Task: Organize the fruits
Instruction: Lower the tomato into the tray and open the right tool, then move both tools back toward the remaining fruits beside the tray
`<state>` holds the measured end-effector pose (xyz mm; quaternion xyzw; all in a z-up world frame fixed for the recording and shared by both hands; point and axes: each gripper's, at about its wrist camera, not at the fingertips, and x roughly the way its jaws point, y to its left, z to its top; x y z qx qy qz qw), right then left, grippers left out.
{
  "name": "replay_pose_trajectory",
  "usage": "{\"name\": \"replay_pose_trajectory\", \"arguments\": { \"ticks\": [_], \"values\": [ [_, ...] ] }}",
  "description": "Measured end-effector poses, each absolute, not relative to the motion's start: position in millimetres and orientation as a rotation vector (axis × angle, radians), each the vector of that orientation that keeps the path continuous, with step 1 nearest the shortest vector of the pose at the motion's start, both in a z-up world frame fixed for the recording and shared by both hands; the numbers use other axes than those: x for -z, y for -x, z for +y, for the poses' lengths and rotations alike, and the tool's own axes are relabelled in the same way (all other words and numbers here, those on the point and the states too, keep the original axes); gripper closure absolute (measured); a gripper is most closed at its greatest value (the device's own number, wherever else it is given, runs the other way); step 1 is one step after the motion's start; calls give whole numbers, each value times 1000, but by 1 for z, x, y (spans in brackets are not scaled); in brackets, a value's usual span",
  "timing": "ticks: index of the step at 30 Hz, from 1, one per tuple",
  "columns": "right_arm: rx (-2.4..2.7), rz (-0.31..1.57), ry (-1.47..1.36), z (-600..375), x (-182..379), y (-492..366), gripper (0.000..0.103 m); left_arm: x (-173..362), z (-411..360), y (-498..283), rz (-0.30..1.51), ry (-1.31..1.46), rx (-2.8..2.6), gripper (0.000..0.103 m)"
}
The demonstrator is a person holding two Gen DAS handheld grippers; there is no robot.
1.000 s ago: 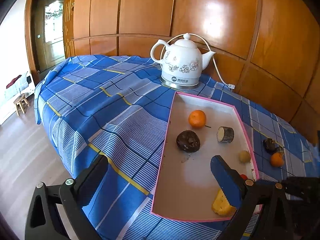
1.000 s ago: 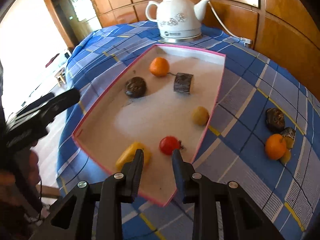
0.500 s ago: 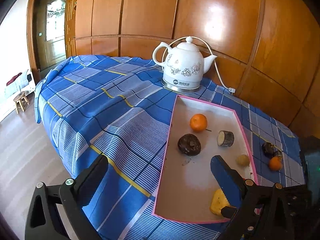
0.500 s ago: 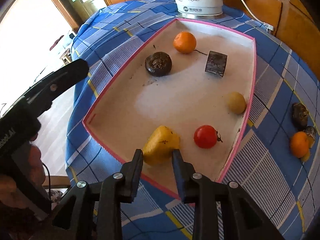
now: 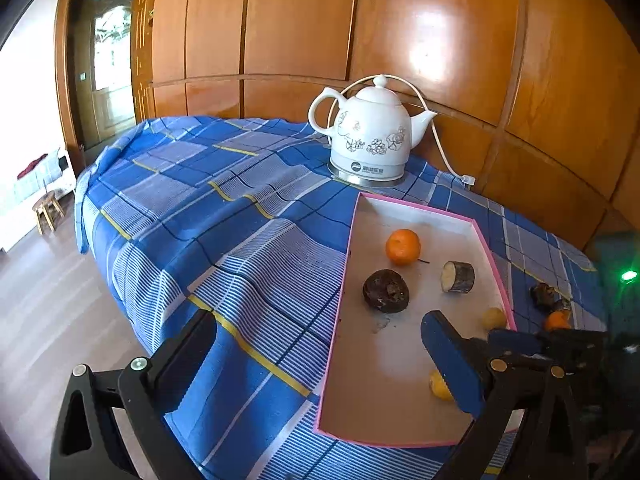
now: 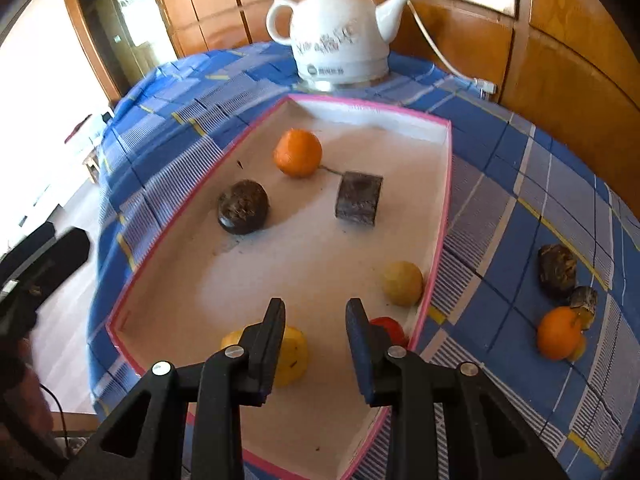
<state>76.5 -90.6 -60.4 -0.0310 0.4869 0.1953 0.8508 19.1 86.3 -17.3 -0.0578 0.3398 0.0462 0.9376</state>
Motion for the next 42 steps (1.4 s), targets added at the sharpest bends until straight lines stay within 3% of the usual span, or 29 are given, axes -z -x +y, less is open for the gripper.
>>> {"name": "replay_pose_trajectory", "arguments": {
  "ticks": [42],
  "values": [
    [-247,908,64,-193,13,-36,71,12,27,-8,715,-16,37,0]
  ]
}}
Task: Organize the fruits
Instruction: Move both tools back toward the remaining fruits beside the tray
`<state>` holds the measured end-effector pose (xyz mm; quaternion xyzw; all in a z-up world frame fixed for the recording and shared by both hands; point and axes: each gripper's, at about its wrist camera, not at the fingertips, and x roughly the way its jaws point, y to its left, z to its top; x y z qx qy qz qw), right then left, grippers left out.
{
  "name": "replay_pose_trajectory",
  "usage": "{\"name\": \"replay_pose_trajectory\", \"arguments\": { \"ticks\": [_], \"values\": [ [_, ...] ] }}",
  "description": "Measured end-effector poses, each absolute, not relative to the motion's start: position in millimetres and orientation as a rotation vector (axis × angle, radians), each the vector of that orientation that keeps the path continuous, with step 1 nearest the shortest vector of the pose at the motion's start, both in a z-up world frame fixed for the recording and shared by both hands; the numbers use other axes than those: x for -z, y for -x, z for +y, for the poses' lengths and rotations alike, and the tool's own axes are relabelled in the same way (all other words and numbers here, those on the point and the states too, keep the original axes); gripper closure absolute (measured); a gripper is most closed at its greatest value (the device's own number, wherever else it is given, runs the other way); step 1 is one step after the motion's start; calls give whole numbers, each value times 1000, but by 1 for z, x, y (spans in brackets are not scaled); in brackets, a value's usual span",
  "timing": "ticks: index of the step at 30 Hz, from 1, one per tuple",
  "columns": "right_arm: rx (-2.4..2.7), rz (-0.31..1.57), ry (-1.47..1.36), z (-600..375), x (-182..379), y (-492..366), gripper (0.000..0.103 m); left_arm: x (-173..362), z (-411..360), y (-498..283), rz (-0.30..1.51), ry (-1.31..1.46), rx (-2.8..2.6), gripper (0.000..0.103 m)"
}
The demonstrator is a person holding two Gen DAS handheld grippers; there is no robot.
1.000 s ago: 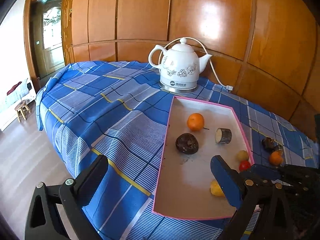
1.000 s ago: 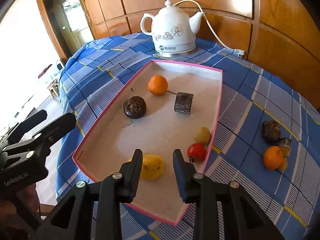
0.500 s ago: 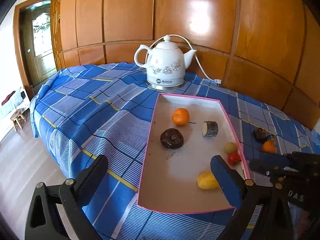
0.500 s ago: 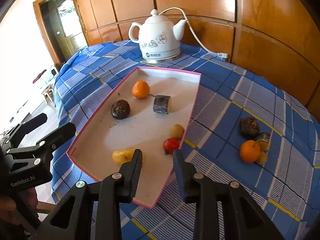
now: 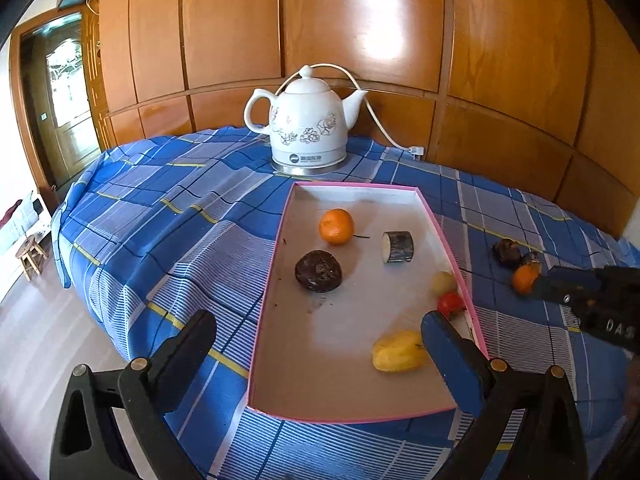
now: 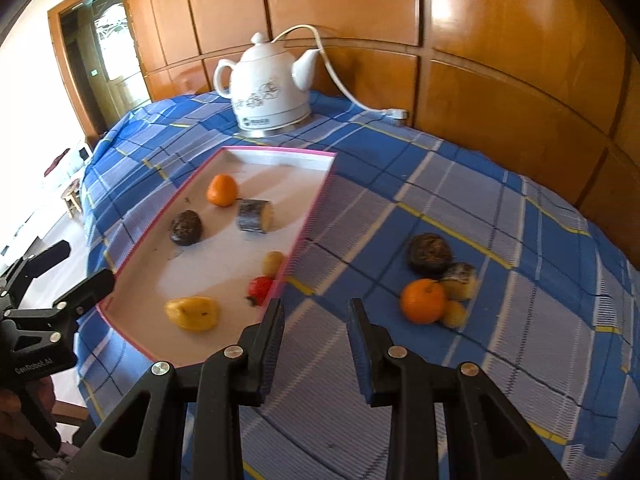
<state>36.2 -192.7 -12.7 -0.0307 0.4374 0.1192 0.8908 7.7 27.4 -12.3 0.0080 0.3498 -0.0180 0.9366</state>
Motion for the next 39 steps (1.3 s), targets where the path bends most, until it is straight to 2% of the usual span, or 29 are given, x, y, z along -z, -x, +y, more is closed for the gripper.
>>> {"name": "replay_pose_trajectory", "arguments": {
  "ticks": [12,21,25,39],
  "values": [
    [-70,885,114,-279,-1,-49,71,9,7,-7,713,-62,78,0],
    [157,949,-10,-370,30,-64,71,1,-14,-4,707,-118,105,0],
    [171,931,-86,-382,25,-65,71,-3,-27,-3,702,-148,125,0],
    [174,927,-86,-381,23,-66,71,-10,-64,-7,693,-216,199,0]
  ]
}}
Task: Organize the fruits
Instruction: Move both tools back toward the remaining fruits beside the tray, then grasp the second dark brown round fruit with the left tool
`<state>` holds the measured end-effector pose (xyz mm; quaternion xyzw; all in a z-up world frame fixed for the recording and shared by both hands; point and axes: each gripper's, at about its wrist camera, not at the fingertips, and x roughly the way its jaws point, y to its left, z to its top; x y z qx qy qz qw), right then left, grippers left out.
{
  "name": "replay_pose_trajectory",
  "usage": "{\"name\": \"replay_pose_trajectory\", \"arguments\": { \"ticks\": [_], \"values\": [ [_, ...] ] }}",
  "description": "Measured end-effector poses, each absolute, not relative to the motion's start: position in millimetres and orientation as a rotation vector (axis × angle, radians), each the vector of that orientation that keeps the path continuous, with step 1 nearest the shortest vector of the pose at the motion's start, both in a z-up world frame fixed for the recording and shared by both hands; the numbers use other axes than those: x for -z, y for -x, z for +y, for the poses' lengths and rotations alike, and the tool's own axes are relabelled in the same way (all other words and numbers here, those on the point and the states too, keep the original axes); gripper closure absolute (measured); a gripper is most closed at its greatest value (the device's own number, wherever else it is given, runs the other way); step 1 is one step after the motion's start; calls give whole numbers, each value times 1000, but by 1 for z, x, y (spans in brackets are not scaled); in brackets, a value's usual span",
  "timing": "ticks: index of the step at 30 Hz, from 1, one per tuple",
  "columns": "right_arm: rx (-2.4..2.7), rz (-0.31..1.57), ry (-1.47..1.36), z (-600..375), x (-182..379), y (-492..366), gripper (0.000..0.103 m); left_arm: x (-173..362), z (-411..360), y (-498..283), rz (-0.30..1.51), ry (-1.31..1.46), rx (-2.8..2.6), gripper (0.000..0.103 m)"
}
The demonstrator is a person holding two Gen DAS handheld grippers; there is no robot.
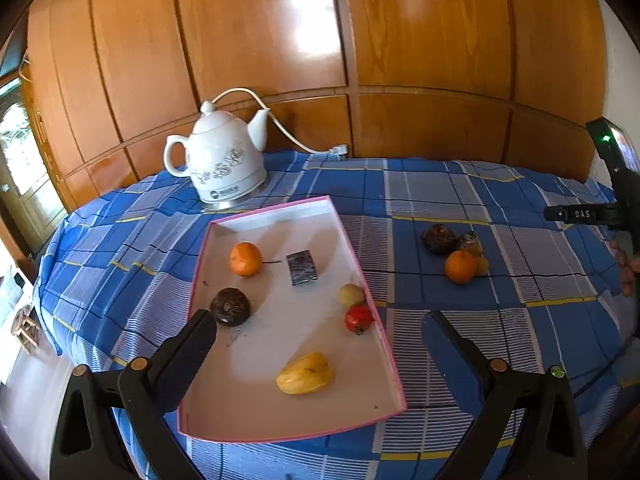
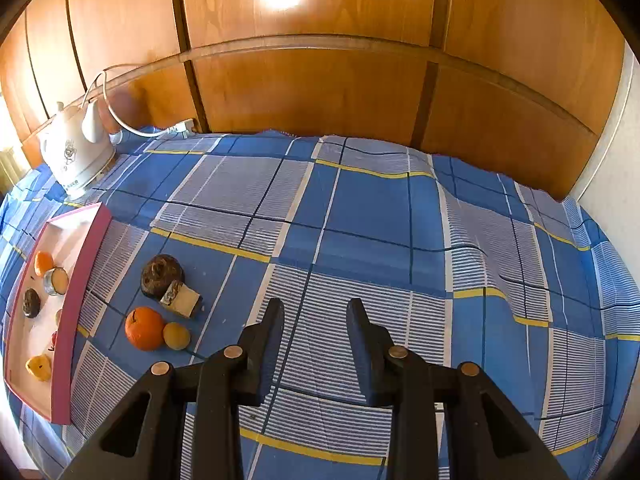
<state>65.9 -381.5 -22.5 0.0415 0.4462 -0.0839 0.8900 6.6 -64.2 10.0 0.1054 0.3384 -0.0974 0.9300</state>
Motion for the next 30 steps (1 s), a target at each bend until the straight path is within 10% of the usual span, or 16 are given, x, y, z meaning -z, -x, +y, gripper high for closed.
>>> {"name": "replay_pose_trajectory", "arguments": {
  "ticks": [18,30],
  "values": [
    [161,938,-111,-383,20,-66,71,4,-103,-32,793,-210,310,1],
    [162,1003,-195,-394,30,-72,70,21,-146,-69,923,-179,476,33]
  ]
}}
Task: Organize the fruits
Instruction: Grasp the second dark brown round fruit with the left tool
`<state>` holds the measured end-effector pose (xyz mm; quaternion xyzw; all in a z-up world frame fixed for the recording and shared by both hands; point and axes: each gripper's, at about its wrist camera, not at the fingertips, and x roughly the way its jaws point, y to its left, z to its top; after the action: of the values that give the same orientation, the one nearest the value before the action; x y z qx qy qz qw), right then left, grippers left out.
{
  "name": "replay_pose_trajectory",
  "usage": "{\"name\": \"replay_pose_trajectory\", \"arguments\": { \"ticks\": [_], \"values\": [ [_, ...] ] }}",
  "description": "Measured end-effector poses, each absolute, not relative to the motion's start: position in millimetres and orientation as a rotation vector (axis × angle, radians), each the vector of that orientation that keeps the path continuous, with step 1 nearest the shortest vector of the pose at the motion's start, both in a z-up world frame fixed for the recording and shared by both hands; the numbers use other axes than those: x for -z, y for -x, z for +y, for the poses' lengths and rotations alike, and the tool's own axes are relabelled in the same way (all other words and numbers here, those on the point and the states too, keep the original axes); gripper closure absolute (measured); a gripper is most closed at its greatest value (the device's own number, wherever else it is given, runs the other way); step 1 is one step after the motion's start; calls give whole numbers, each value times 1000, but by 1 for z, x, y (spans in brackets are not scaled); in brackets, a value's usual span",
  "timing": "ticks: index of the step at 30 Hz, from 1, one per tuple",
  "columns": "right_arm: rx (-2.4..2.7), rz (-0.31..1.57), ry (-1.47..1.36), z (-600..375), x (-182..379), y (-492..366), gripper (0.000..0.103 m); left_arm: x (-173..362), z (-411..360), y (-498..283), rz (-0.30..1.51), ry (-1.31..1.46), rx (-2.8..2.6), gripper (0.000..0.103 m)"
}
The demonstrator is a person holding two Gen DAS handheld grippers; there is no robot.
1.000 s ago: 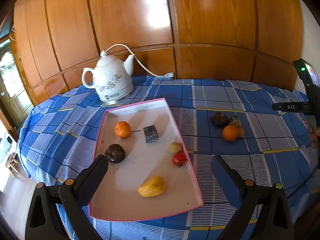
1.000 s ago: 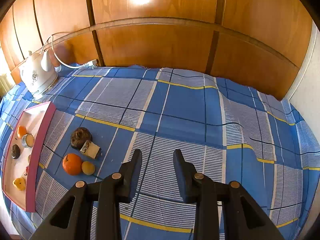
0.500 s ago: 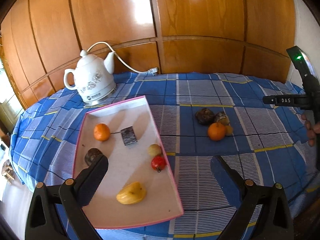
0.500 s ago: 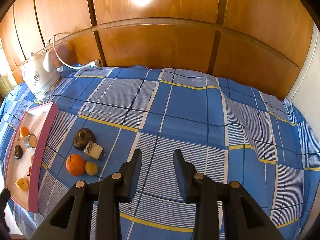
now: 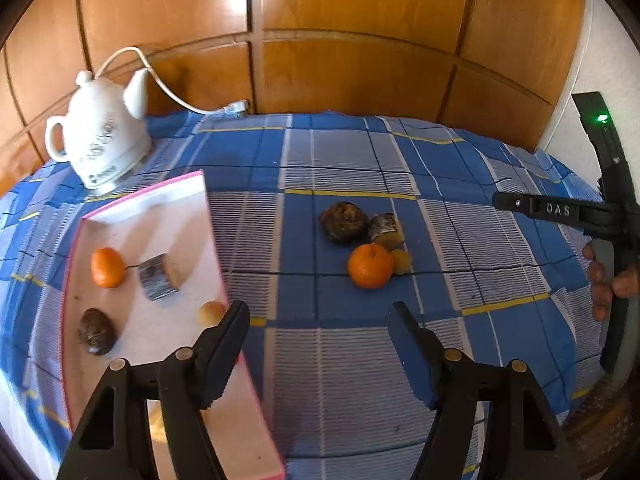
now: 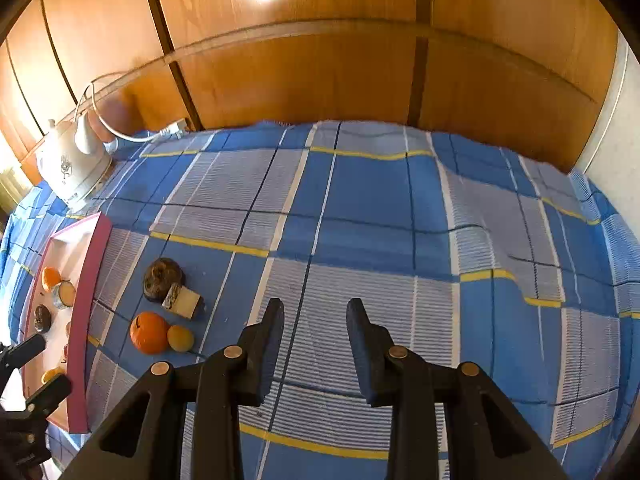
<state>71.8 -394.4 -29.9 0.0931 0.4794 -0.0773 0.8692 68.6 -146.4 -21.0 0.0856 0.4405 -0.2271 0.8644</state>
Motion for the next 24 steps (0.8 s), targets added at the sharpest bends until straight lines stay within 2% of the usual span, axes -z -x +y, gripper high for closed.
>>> {"name": "replay_pose_trajectory", "arguments": {
  "ticks": [3,9,11,18,20,24],
  "values": [
    [149,1036,-212,-393,34,-72,70,23,-155,-86,964,-145,502,44],
    [112,1042,-229,-386,32,-69,70,30,-168,-126,1039,-77,502,47],
    [111,1046,-224,-384,33,-70,70,35,-171,-139,1070,-48,512,58],
    [100,1053,-241,-384,33,-70,70,48,-189,-176,1112,14,494,58],
    [96,1055,-241,-384,33,-70,70,53,-198,-182,1112,1,481,52],
    [86,1064,-244,-382,35,-70,69,76,-210,-199,1150,-23,440,51]
  ]
}}
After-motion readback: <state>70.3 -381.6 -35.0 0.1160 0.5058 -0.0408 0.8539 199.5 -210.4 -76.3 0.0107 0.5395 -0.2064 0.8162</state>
